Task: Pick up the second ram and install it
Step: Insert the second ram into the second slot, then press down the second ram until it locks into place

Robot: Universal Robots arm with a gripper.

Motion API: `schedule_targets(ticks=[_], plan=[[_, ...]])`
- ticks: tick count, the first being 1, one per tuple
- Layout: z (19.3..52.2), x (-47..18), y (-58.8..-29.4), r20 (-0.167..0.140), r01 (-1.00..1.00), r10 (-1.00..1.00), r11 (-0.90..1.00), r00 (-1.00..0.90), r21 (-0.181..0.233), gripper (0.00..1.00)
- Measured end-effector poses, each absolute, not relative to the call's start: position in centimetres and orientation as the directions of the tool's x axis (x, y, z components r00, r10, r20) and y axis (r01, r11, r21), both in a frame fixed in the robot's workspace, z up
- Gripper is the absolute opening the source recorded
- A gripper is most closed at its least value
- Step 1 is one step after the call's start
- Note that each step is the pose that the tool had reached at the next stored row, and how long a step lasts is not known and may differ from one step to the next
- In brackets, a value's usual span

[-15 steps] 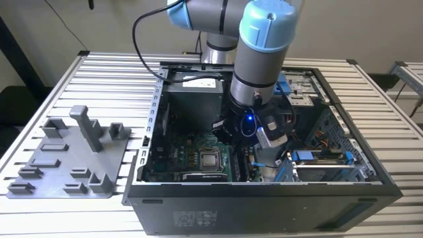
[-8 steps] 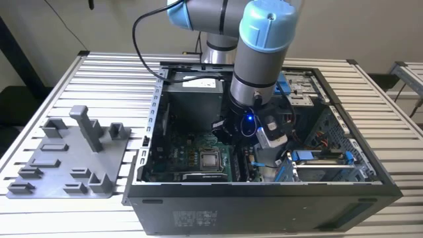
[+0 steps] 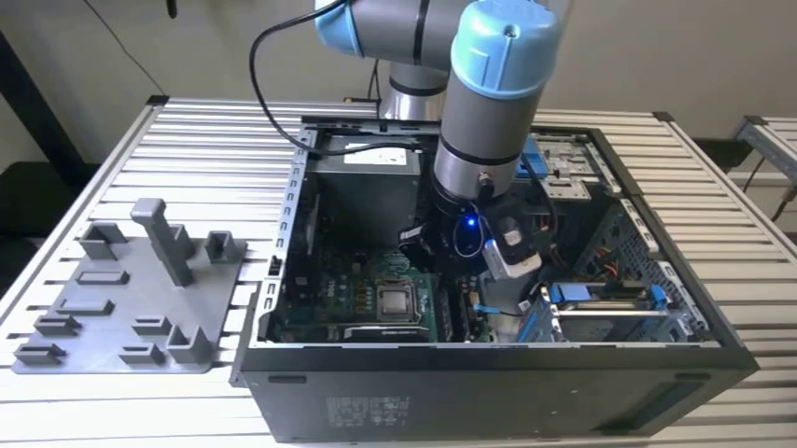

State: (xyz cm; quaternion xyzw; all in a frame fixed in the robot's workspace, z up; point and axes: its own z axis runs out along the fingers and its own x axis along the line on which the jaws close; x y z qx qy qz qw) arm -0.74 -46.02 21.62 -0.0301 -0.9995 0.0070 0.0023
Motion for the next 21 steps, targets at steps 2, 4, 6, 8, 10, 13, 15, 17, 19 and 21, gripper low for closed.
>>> schedule_targets(ticks=[2, 4, 6, 8, 10, 13, 15, 17, 19, 21], plan=[[22.2, -0.7, -46.0, 0.004, 0.060, 0.060, 0.998, -0.998, -0.014, 0.22], [23.1, -0.7, -46.0, 0.004, 0.060, 0.060, 0.998, -0.998, -0.014, 0.22], [24.0, -0.7, -46.0, 0.004, 0.060, 0.060, 0.998, -0.998, -0.014, 0.22], [24.7, -0.7, -46.0, 0.004, 0.060, 0.060, 0.998, -0.998, -0.014, 0.22], [24.7, -0.7, -46.0, 0.004, 0.060, 0.060, 0.998, -0.998, -0.014, 0.22], [24.8, -0.7, -46.0, 0.004, 0.060, 0.060, 0.998, -0.998, -0.014, 0.13], [24.8, -0.7, -46.0, 0.004, 0.060, 0.060, 0.998, -0.998, -0.014, 0.11], [24.8, -0.8, -46.0, 0.004, 0.060, 0.060, 0.998, -0.998, -0.014, 0.11], [24.9, -0.8, -46.0, 0.004, 0.060, 0.060, 0.998, -0.998, -0.014, 0.11], [24.9, -0.8, -46.0, 0.004, 0.060, 0.060, 0.998, -0.998, -0.014, 0.11]])
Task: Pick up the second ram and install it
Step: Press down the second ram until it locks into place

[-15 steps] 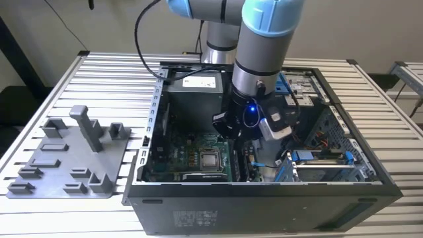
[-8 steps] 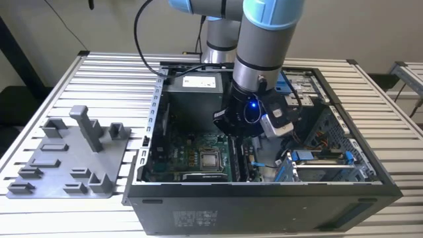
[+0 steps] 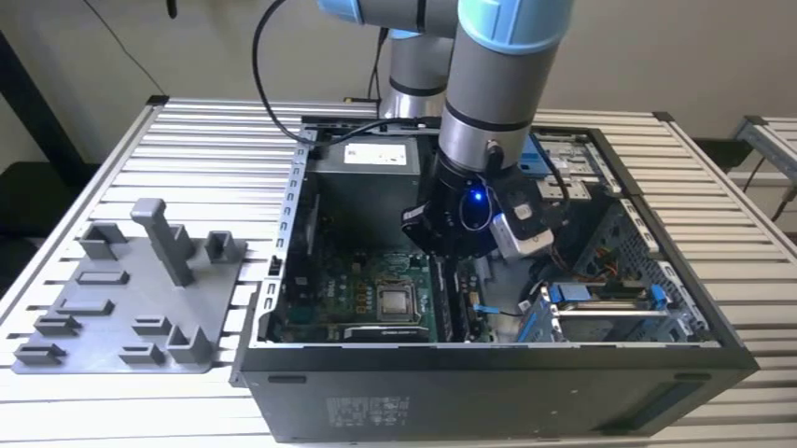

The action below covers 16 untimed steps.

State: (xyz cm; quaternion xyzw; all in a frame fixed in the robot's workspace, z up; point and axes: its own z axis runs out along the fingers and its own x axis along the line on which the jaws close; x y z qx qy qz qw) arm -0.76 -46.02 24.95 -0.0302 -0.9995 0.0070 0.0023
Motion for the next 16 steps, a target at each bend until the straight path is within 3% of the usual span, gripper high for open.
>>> schedule_targets(ticks=[10, 16], plan=[[25.01, -0.78, -46.01, 0.004, 0.059, 0.059, 0.998, -0.998, -0.014, 0.11], [24.99, -0.78, -46.02, 0.004, -0.039, -0.039, 0.999, -0.999, -0.014, 0.11]])
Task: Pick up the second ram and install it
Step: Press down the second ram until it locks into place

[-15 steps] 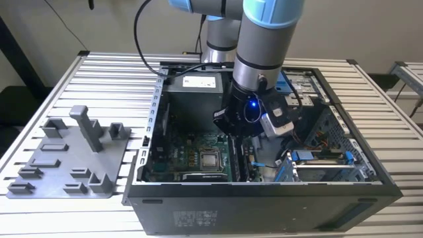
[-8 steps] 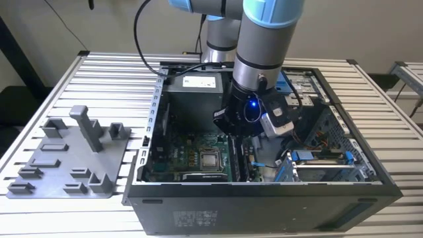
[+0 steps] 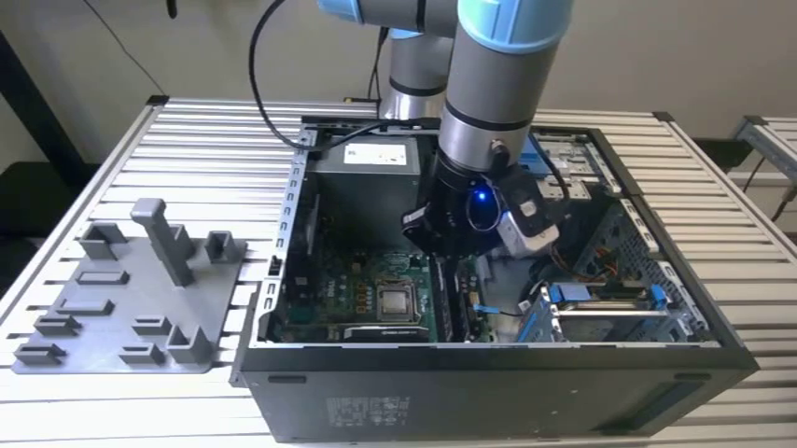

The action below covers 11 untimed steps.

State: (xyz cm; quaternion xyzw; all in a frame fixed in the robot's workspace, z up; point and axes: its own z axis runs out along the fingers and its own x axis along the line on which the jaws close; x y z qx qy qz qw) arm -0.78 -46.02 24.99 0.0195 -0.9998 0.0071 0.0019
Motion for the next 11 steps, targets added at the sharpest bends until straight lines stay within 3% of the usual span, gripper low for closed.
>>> schedule_targets(ticks=[11], plan=[[24.97, -0.78, -46.01, 0.004, -0.236, -0.236, 0.972, -0.972, -0.014, 0.11]])
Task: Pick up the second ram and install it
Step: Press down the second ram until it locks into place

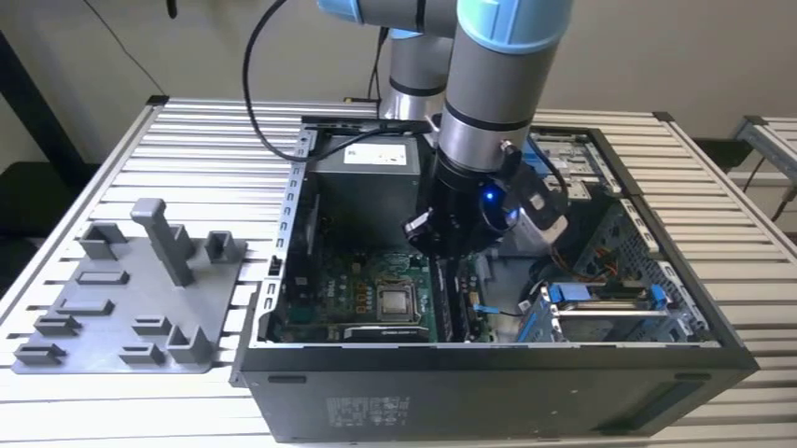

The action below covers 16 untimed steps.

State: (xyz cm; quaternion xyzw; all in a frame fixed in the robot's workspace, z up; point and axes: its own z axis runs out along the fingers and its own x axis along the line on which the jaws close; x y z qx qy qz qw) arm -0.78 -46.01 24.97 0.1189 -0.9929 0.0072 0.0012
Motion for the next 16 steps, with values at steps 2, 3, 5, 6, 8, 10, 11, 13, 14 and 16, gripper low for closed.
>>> schedule_targets(ticks=[2, 3, 5, 6, 8, 10, 11, 13, 14, 16], plan=[[24.97, -0.78, -46.01, 0.004, -0.272, -0.272, 0.962, -0.962, -0.014, 0.11], [24.97, -0.78, -46.01, 0.004, -0.289, -0.289, 0.957, -0.957, -0.014, 0.11], [24.97, -0.78, -46.01, 0.004, -0.324, -0.324, 0.946, -0.946, -0.014, 0.11], [24.97, -0.78, -46.01, 0.004, -0.341, -0.341, 0.940, -0.940, -0.014, 0.11], [24.97, -0.78, -46.01, 0.004, -0.375, -0.375, 0.927, -0.927, -0.014, 0.11], [24.97, -0.78, -46.01, 0.004, -0.408, -0.408, 0.913, -0.913, -0.014, 0.11], [24.97, -0.78, -46.02, 0.004, -0.425, -0.425, 0.905, -0.905, -0.014, 0.11], [24.97, -0.78, -46.02, 0.004, -0.458, -0.458, 0.889, -0.889, -0.014, 0.11], [24.97, -0.78, -46.02, 0.004, -0.474, -0.474, 0.880, -0.880, -0.014, 0.11], [24.97, -0.78, -46.01, 0.004, -0.506, -0.506, 0.863, -0.863, -0.014, 0.11]])
